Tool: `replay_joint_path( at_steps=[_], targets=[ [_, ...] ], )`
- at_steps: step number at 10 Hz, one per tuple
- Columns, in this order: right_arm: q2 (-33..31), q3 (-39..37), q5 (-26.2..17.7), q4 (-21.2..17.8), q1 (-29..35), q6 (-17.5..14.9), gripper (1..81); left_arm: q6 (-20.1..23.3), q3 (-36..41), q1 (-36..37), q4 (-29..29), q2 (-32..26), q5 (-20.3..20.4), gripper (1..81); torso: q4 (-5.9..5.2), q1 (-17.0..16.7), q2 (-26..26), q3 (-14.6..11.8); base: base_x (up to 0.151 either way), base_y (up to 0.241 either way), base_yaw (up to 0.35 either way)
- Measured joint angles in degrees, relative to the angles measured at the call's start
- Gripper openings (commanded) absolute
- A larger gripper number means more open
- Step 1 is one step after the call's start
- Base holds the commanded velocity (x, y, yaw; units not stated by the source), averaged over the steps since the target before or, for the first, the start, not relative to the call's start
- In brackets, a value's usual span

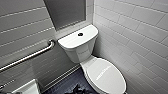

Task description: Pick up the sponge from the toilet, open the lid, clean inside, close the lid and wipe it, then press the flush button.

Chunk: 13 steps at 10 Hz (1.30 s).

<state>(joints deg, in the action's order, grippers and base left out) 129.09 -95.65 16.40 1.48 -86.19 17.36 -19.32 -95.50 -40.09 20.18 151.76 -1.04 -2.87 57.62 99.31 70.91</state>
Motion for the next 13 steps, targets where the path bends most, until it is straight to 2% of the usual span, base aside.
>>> replay_joint_path(
  at_steps=[3, 8, 13],
  targets=[
    [0.84, -0.05, 0.17, 0.04, 0.16, 0.0, 1.0, -0.07, -2.23, 1.15, 0.2, 2.46, 2.71, 81.1, 0.0, 0.02, 0.0, -0.06, 0.0, 0.0, 0.0],
    [2.39, -1.32, 1.12, 0.04, 0.35, 0.02, 1.0, -0.35, -7.41, 4.62, 0.24, 7.36, 2.99, 81.1, 0.0, 0.02, 0.0, -0.04, 0.0, 0.0, 0.0],
    [2.72, -1.54, 2.36, 0.04, 0.35, 0.02, 1.0, -2.94, -14.25, 4.96, 0.27, 11.75, 3.01, 81.1, 0.0, 0.02, 0.0, -0.04, 0.0, 0.0, 0.0]
  ],
)
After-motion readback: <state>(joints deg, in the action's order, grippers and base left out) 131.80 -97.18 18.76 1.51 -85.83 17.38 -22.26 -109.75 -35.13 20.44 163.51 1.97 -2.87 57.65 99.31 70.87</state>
